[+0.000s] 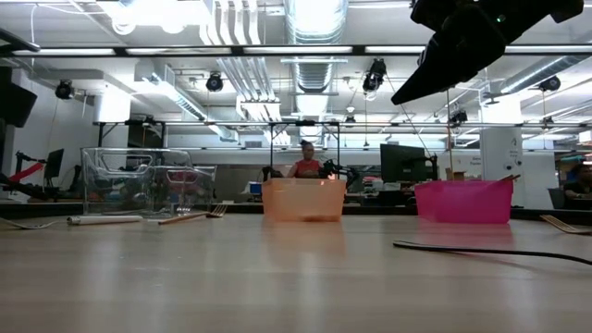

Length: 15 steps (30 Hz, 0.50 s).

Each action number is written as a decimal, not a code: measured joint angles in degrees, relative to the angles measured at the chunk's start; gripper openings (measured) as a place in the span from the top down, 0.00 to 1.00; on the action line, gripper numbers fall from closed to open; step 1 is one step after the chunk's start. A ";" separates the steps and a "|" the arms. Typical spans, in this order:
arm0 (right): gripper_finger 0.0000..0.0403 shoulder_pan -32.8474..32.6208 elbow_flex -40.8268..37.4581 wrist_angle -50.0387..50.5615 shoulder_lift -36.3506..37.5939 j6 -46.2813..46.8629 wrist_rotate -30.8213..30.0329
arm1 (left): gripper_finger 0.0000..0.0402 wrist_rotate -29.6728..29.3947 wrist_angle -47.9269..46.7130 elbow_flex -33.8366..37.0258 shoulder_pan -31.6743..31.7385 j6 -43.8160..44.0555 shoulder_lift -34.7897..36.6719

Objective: Sort silverware by color (type)
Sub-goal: Put the left black fork into the transparent bin

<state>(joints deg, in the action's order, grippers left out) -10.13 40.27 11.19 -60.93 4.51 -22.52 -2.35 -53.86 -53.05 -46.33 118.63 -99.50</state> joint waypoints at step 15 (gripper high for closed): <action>0.98 0.00 0.00 0.02 -0.02 -0.02 0.00 | 0.99 0.31 1.78 0.16 0.09 2.31 0.70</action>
<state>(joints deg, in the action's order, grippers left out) -10.13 40.27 11.20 -60.95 4.49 -22.52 -2.04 -52.07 -52.89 -46.24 120.94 -98.80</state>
